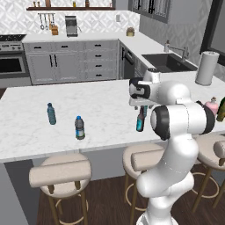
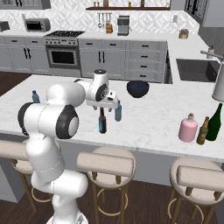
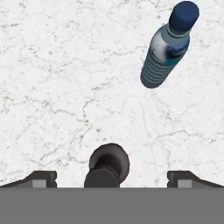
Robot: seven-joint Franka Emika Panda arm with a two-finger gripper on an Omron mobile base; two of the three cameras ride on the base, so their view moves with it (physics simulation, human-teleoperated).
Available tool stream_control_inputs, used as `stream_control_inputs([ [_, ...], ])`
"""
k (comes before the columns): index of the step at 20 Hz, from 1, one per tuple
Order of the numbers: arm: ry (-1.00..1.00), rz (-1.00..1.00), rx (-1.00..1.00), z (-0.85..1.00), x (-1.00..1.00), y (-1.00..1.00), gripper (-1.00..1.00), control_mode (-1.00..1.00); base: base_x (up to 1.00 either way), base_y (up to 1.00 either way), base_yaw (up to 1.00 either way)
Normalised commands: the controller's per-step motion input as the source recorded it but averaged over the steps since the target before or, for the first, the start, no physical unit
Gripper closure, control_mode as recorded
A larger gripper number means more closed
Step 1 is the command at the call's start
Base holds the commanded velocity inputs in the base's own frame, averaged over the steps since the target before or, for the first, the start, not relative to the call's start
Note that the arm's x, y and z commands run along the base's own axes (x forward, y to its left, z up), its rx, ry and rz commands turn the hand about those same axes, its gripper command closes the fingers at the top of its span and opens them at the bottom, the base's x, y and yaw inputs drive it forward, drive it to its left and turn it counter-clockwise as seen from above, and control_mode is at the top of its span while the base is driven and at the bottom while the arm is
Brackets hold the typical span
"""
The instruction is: Move the plastic bottles in the middle to the plastics group, and the glass bottles in the middle to the glass group.
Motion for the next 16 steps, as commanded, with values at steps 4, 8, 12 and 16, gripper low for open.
stream_control_inputs([
  [4,-0.02,0.00,0.00,-0.04,0.02,0.03,-1.00,-1.00,0.00,0.00,0.00],
  [8,0.00,0.00,0.00,-0.08,0.00,0.06,-1.00,-1.00,0.00,0.00,0.00],
  [12,0.00,0.00,0.00,-0.09,0.01,0.06,-1.00,-1.00,0.00,0.00,0.00],
  [16,0.00,0.00,0.00,-0.08,0.06,0.02,-1.00,-1.00,0.00,0.00,0.00],
])
